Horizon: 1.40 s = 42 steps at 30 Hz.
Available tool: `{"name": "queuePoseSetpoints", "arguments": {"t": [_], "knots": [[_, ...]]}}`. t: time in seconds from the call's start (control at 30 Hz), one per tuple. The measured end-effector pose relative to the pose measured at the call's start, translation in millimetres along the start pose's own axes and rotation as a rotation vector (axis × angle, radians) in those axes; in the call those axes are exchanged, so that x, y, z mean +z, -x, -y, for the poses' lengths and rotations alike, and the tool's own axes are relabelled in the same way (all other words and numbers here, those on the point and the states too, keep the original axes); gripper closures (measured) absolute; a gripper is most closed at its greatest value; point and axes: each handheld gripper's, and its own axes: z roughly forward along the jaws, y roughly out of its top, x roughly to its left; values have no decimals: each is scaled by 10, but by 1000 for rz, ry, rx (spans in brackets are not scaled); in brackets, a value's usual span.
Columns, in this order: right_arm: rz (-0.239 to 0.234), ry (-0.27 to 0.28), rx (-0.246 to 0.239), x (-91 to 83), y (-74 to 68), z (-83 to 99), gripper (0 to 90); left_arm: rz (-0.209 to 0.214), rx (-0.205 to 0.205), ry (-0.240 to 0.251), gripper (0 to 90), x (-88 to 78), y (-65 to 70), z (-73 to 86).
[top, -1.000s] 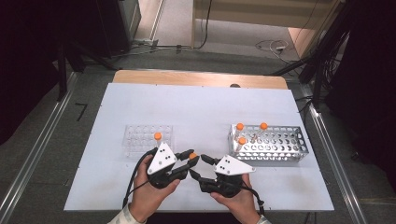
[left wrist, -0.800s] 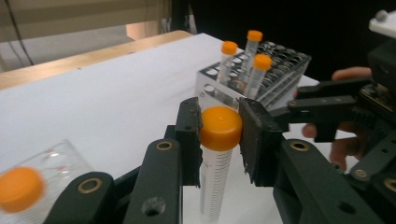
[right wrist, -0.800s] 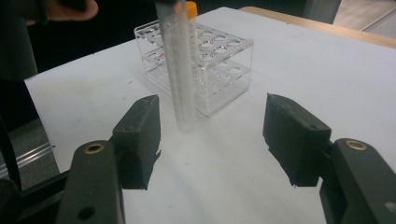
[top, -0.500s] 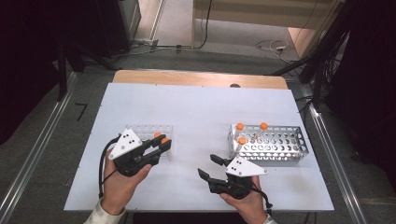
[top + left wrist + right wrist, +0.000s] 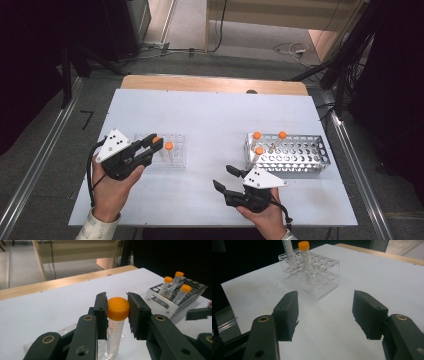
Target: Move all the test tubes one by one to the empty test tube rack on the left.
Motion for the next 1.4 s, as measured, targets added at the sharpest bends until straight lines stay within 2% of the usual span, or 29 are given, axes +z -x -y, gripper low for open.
{"name": "queuePoseSetpoints", "arguments": {"t": [0.1,0.37,0.67,0.93,1.4], "knots": [[0,-1,1,5,1,1,367,-35,10,9,705,20,-40,-5],[0,-1,2,17,-4,4,367,-81,26,21,705,100,-98,-1],[2,0,4,10,1,3,369,-95,58,1,704,197,-83,44],[2,-3,4,0,-1,7,369,-105,84,-34,703,298,-57,177],[5,-4,-2,-14,6,17,369,-105,53,-73,693,304,-75,263]]}}
